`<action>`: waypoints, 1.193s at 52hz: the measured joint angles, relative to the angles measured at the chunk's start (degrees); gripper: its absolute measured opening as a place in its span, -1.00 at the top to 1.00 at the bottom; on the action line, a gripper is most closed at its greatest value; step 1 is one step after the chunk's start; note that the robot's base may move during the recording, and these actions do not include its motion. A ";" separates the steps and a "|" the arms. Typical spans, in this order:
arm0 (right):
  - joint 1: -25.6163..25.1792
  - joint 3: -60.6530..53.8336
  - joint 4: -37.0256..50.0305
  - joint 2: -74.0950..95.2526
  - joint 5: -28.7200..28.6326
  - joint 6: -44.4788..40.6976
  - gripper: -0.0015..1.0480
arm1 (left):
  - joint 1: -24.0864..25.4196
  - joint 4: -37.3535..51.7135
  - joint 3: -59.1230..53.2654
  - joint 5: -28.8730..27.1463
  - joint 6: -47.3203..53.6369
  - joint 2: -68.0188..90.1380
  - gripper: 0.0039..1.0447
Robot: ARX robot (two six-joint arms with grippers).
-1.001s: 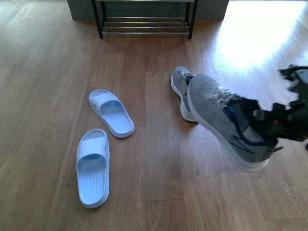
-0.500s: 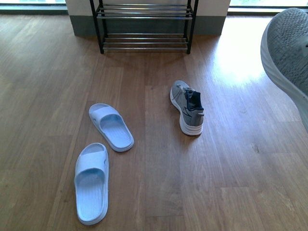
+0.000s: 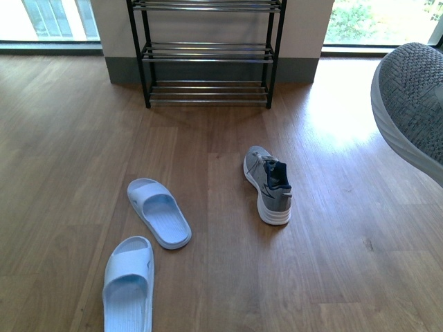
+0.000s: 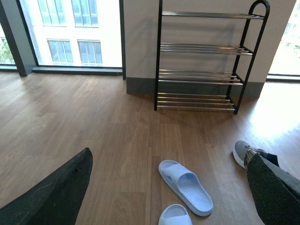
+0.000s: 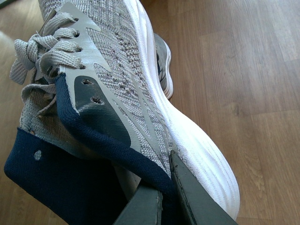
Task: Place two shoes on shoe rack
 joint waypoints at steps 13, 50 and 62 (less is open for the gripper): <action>0.00 -0.04 0.00 0.00 0.00 -0.04 0.98 | 0.00 0.00 0.00 -0.07 0.00 0.00 -0.83; -0.31 -0.20 -0.02 -0.04 0.59 -0.15 0.98 | 0.00 0.00 0.00 0.02 0.00 0.00 -0.83; -0.07 -0.22 -0.02 -0.04 0.00 -0.20 0.98 | 0.00 0.00 0.00 0.00 0.00 0.00 -0.83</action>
